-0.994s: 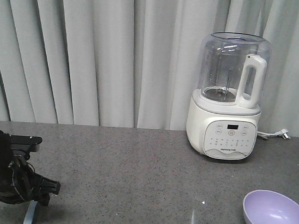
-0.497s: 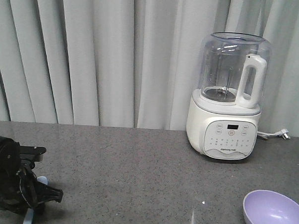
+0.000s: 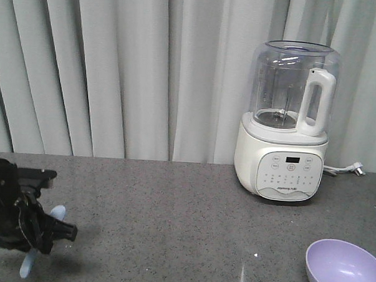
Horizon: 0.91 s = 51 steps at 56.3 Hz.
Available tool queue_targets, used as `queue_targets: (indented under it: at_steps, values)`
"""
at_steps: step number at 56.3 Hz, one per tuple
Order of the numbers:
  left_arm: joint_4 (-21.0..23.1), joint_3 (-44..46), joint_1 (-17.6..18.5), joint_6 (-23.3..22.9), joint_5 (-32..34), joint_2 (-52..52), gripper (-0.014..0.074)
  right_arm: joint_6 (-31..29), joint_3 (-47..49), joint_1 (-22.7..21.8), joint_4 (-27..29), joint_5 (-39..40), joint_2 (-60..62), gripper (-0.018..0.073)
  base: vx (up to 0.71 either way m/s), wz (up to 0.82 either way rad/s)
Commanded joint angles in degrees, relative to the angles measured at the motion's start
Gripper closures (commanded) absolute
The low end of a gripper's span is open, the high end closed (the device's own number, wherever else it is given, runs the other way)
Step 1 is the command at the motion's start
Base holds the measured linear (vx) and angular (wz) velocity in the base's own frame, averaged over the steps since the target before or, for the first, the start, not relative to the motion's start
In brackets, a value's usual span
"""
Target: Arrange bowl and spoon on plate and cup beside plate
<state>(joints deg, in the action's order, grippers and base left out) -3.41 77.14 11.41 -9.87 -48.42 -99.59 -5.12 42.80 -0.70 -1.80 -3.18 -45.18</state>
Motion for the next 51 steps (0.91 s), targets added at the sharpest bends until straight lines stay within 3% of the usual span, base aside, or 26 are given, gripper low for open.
queue_targets:
  at_steps: [1, 6, 12, 21, 27, 39, 51]
  values:
    - [0.00, 3.46, 0.39, 0.88, 1.92, 7.03, 0.0604, -0.22, 2.03, -0.29, -0.28, 3.52, 0.39, -0.0012, 0.00, 0.00]
    - [-0.01, 3.99, 0.39, 1.34, 2.18, 12.01, 0.0604, 0.80, 2.07, -0.29, 1.80, -0.54, 0.43, -0.0012, 0.00, 0.00]
    - [-0.01, 3.99, 0.39, 2.27, 2.16, 17.04, 0.0604, 6.33, 5.18, -1.25, 3.99, -13.74, -0.12, 0.0001, 0.00, 0.00]
    - [-0.05, 3.99, 0.39, 2.38, 2.15, 22.82, 0.0604, 14.19, 14.45, -7.51, 0.35, -32.50, -7.56, 0.0020, 0.00, 0.00]
    - [-0.05, 3.99, 0.39, 2.38, 1.14, 24.80, 0.0603, 14.02, 19.36, -11.87, 0.62, -42.43, -14.76, 0.0020, 0.00, 0.00]
    - [1.15, 3.92, 0.39, 3.77, 0.07, 25.76, 0.0603, 6.86, 20.31, -13.34, 6.82, -43.11, -26.62, 0.0020, 0.00, 0.00]
    - [1.44, 3.92, 0.39, 3.82, 0.07, 25.76, 0.0603, 6.40, 20.31, -13.34, 8.32, -37.86, -36.11, 0.0020, 0.00, 0.00]
